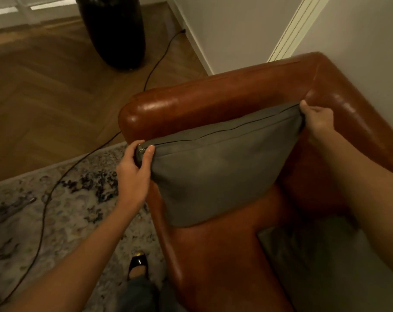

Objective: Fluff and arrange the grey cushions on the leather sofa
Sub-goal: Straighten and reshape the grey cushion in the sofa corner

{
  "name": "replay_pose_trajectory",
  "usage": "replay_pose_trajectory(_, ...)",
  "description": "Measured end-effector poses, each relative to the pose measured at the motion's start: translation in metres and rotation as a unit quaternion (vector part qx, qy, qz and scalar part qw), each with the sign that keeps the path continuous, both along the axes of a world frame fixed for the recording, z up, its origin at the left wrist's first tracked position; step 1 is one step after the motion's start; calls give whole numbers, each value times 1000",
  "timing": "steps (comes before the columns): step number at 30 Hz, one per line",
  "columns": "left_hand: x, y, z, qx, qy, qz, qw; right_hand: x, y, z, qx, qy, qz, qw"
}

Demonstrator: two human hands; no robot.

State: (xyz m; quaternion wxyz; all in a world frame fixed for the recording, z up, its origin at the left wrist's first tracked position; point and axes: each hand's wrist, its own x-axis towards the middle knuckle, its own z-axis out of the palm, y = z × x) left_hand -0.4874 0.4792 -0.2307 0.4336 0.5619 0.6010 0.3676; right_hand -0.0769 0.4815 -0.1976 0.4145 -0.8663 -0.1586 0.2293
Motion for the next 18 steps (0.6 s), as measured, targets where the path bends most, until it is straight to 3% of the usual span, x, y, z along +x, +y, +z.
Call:
replay_pose_trajectory(3,-3,2,6,108,80,-18,991,12,-9,0,14,-65,41,997)
replay_pose_trajectory(6,-4,12,11,167,99,-7,981,18,-7,1,63,-96,57,992)
replay_pose_trajectory(11,10,44,0,82,144,-17,986,11,16,-12,88,-7,7,996)
replay_pose_trajectory(14,22,14,-8,155,250,2,956,-26,0,-20,127,-194,48,972)
replay_pose_trajectory(16,47,-20,-9,238,317,-25,918,-71,-20,-37,213,-312,143,915)
replay_pose_trajectory(18,82,-47,-18,306,364,-123,871,-116,-38,-60,214,-371,273,861)
